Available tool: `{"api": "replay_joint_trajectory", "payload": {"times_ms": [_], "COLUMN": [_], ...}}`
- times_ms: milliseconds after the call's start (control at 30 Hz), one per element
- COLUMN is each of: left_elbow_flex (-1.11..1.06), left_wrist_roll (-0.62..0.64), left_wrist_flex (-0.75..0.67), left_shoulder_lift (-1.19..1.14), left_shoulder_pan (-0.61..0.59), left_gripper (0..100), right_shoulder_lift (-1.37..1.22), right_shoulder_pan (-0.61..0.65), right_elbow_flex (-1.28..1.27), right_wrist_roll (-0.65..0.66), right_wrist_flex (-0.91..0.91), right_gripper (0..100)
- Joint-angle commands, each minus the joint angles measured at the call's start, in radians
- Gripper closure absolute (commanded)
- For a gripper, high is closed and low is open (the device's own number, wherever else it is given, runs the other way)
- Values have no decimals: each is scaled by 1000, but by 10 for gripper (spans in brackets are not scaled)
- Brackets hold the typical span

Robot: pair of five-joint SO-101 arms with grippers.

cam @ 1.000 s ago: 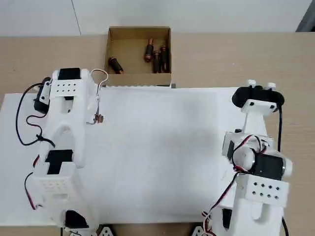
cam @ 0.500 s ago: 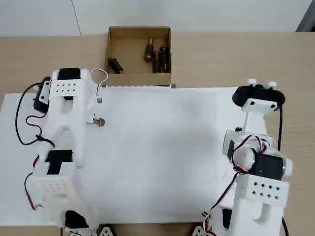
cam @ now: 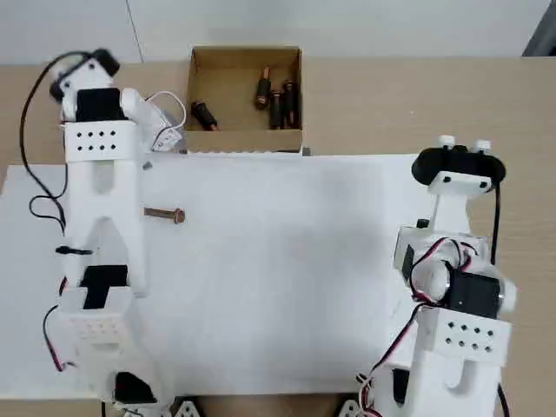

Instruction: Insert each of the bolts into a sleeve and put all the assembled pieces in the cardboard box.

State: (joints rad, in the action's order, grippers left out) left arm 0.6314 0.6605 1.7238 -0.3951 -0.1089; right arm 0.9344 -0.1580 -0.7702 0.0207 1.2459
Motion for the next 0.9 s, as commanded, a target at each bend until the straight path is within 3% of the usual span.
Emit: {"api": "replay_joint_trajectory", "payload": {"times_ms": [0, 267, 533, 867], "left_elbow_flex": [42, -19, -229, -234], "left_wrist_roll": [-192, -749, -1163, -1517], "left_wrist_flex": [31, 31, 29, 28], "left_shoulder_lift": [31, 91, 97, 86], "left_shoulder_pan": [2, -2, -8, -8], "left_gripper": [776, 776, 776, 776], "right_shoulder_lift": [18, 16, 13, 18], "right_shoulder_pan": [-2, -2, -2, -4], "right_elbow_flex": [8, 6, 5, 6], "right_wrist_roll": [2, 2, 2, 2], "right_wrist_flex": [-15, -15, -15, -15], "right_gripper": [988, 988, 988, 988]}}
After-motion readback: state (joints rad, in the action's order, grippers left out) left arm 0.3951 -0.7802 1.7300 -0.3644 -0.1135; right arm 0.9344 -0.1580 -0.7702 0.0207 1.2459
